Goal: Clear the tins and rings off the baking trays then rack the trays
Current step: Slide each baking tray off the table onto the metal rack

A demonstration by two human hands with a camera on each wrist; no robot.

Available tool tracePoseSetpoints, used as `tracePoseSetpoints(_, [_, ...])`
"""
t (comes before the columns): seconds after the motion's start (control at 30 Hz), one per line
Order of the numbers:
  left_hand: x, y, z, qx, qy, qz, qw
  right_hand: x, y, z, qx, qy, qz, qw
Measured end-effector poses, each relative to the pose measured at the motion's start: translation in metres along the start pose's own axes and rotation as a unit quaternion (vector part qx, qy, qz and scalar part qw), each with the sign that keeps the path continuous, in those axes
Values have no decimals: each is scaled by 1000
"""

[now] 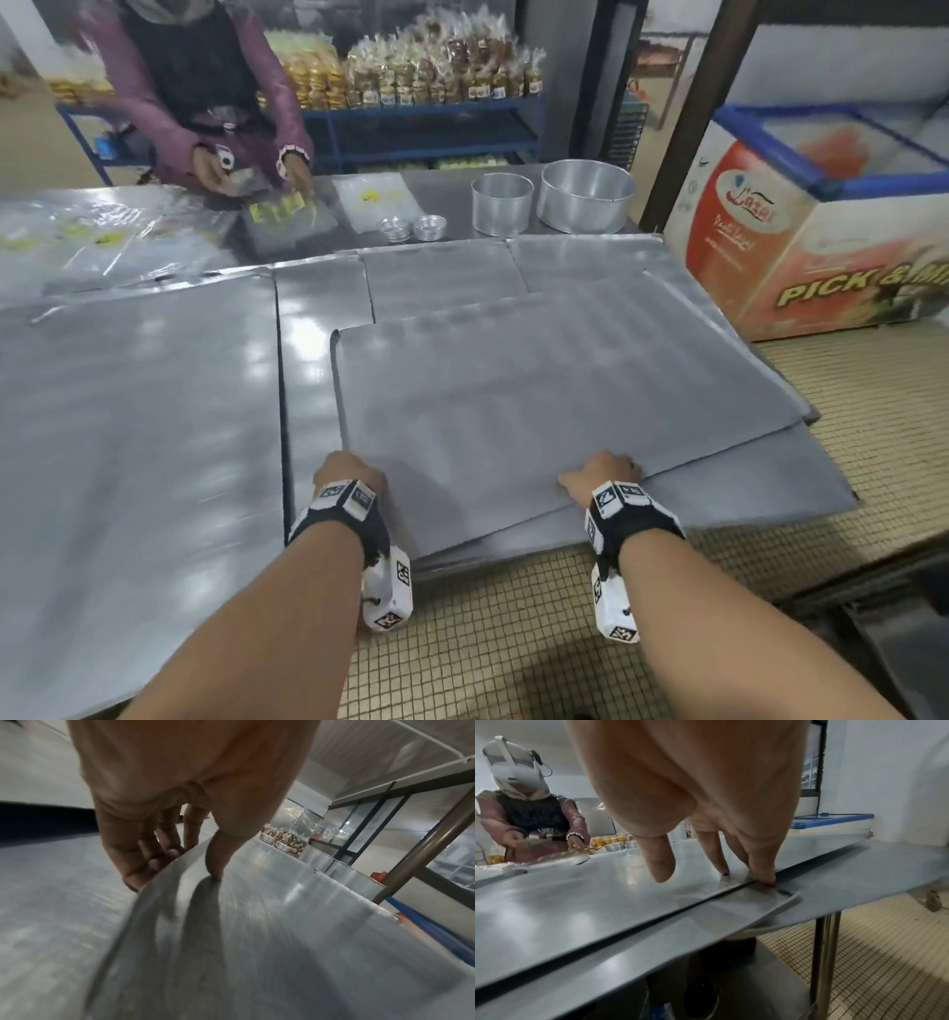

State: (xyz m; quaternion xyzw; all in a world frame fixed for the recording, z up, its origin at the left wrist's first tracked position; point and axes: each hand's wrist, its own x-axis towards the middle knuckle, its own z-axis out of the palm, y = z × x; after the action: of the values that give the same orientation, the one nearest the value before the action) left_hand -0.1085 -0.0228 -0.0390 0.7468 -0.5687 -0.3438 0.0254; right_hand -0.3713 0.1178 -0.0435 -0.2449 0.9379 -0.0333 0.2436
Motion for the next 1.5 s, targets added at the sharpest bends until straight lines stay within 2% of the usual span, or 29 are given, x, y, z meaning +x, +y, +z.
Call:
tracePoseSetpoints(0.1, [8, -5, -13, 24, -28, 29, 999, -24, -17, 18, 37, -3, 12, 999])
tracePoseSetpoints(0.27, [13, -2, -32, 45, -63, 65, 995, -67, -26, 31, 117, 41, 41, 991])
tracePoseSetpoints(0.37, [16, 0, -46, 11, -72, 71, 995, -86, -30, 40, 220, 74, 57, 971])
tracePoseSetpoints(0.47, [11, 2, -53, -12, -89, 99, 991, -106, -32, 45, 334, 128, 79, 931])
tracePoseSetpoints(0.53, [4, 1, -54, -21, -96, 120, 988, -119, -36, 48, 424, 138, 111, 888])
tracePoseSetpoints(0.63, [-6, -4, -49, -26, -110, 152, 982, -125, -40, 55, 551, 84, 169, 813])
tracePoseSetpoints(0.7, [-20, -10, -48, -17, -120, 168, 978, -127, -37, 59, 592, 36, 189, 783])
tracePoseSetpoints(0.77, [-39, -20, -52, -4, -150, 169, 974, -131, -29, 63, 611, -1, 197, 767])
tracePoseSetpoints(0.83, [-51, -38, -46, 93, -164, 189, 964, -140, -19, 64, 598, -21, 202, 775])
tracePoseSetpoints(0.93, [-64, -55, -38, 56, -176, 142, 972, -155, 3, 72, 559, -15, 213, 801])
tracePoseSetpoints(1.03, [-84, -70, -39, 97, -190, 170, 962, -166, 28, 80, 532, -6, 213, 819])
tracePoseSetpoints(1.1, [-96, -76, -41, 70, -212, 151, 963, -173, 42, 81, 525, -5, 209, 825])
tracePoseSetpoints(1.13, [-96, -77, -38, 41, -206, 114, 971, -177, 47, 80, 518, -8, 210, 829])
tracePoseSetpoints(1.2, [-104, -79, -40, -4, -182, 101, 978, -185, 61, 78, 508, -4, 212, 835])
tracePoseSetpoints(1.27, [-106, -79, -45, 83, -150, 151, 974, -193, 74, 77, 498, 6, 220, 839])
tracePoseSetpoints(1.33, [-108, -71, -49, 77, -117, 153, 978, -197, 90, 78, 487, 13, 225, 844])
tracePoseSetpoints(1.37, [-105, -69, -48, 108, -87, 200, 970, -197, 98, 79, 483, 16, 218, 848])
tracePoseSetpoints(1.43, [-97, -54, -39, 144, -52, 237, 959, -198, 115, 81, 470, 8, 185, 863])
tracePoseSetpoints(1.5, [-93, -37, -33, 137, -53, 254, 956, -200, 132, 82, 457, 3, 167, 874])
